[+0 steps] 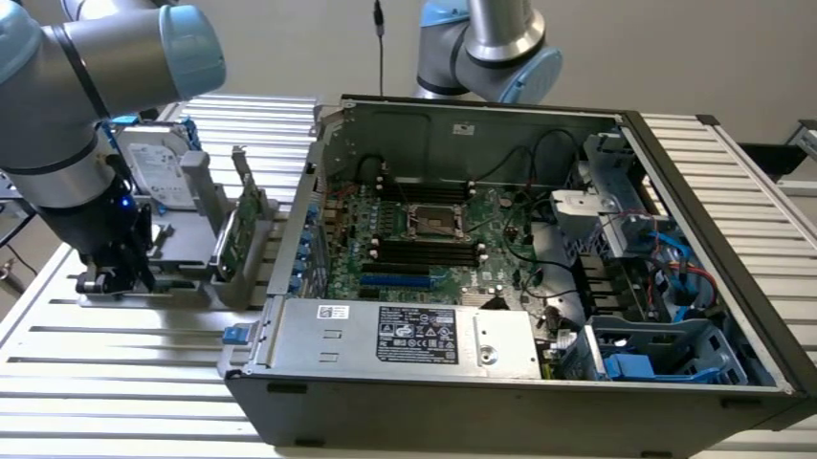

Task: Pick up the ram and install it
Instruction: 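Pick up the ram and move it above insertion slot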

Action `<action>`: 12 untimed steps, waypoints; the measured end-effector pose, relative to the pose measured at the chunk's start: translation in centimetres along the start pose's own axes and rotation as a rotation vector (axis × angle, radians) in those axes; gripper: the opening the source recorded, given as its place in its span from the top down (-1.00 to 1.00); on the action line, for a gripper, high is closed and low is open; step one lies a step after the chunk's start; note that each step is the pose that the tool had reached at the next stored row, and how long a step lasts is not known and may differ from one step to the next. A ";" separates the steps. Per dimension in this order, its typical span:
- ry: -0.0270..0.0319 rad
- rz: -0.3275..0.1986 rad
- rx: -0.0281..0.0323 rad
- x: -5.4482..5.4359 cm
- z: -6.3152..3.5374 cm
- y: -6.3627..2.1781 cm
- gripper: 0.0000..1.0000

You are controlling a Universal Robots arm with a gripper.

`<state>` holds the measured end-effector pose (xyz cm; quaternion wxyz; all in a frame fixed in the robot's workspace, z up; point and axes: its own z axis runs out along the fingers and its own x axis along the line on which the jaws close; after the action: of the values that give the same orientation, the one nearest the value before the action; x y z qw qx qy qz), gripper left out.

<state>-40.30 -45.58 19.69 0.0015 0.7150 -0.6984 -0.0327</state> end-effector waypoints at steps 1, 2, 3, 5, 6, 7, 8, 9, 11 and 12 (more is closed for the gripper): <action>0.0000 0.000 -0.0006 0.0 -0.03 -0.01 0.65; 0.0001 0.000 -0.0010 0.0 -0.03 -0.02 0.65; -0.0002 0.000 -0.0010 0.0 -0.03 -0.04 0.69; -0.0001 0.000 -0.0011 0.0 -0.04 -0.05 0.69; 0.0000 0.000 -0.0012 0.0 -0.04 -0.06 0.73; 0.0000 0.000 -0.0011 0.0 -0.04 -0.06 0.73; 0.0000 0.000 -0.0011 0.0 -0.04 -0.07 0.73; -0.0001 0.000 -0.0011 0.0 -0.04 -0.08 0.73; -0.0001 0.000 -0.0011 0.0 -0.04 -0.13 0.73; -0.0001 0.000 -0.0011 0.0 -0.05 -0.17 0.73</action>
<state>-40.12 -45.60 19.73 0.0019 0.7150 -0.6984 -0.0331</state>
